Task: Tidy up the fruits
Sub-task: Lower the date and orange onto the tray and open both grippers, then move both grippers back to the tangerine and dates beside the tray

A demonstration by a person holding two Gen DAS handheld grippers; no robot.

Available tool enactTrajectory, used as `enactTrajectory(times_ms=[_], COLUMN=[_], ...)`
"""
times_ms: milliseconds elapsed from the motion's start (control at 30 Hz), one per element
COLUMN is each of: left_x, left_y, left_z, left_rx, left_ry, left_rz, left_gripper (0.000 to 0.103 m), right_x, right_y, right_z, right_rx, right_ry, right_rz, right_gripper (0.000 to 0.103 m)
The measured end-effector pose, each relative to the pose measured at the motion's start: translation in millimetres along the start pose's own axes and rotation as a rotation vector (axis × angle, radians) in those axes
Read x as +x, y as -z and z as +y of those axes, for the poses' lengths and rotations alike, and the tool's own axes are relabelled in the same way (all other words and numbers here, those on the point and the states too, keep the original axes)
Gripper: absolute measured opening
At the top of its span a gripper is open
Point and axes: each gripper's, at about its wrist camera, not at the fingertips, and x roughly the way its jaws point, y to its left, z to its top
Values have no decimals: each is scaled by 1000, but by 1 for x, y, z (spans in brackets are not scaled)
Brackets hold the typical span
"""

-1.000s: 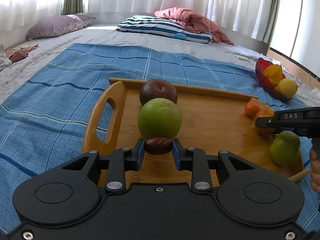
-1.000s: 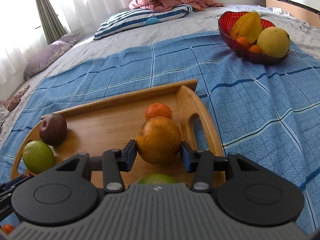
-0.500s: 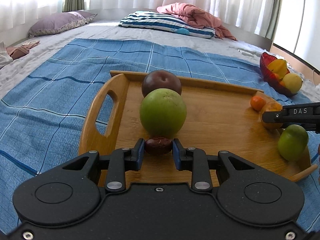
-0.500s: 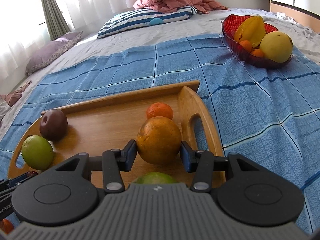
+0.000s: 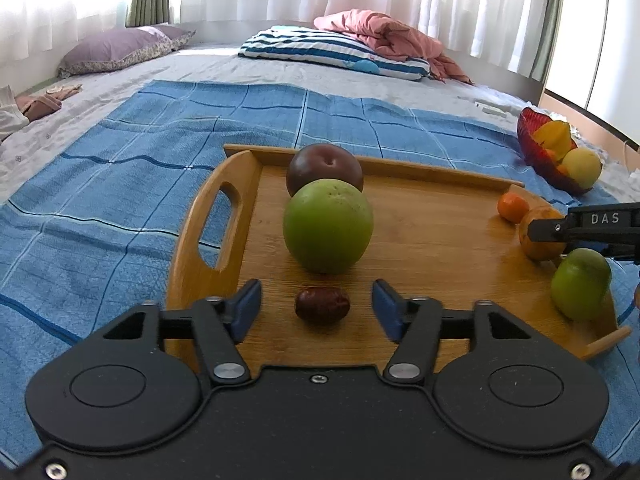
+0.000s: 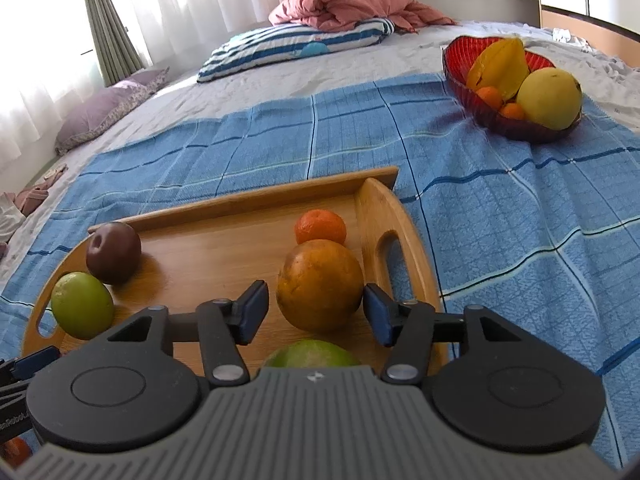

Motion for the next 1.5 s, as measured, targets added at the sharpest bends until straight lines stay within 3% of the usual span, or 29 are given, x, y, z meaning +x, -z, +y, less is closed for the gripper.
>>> enactTrajectory(times_ms=[200,400,867,1200,1500], left_x=[-20,-42,-85,-118,-130], left_y=[4,11,39,72,97], left_z=[-2,-8,-8,1,12], left_rx=[16,55,92,72,40], left_ry=[4,-4,-9,17,-47], left_rz=[-44,-81,-123,-179,-213], left_gripper=[86,95,101,103,103], right_x=[-21,-46,-99,-125,-131], right_y=[3,14,63,109,154], right_z=[1,4,26,35,45], right_rx=[-26,-64,-171,-168,-187], right_ry=[-4,13,53,73,121], right_rz=[-63,-133,-272,-337,-337], right_gripper=[89,93,100,103,103])
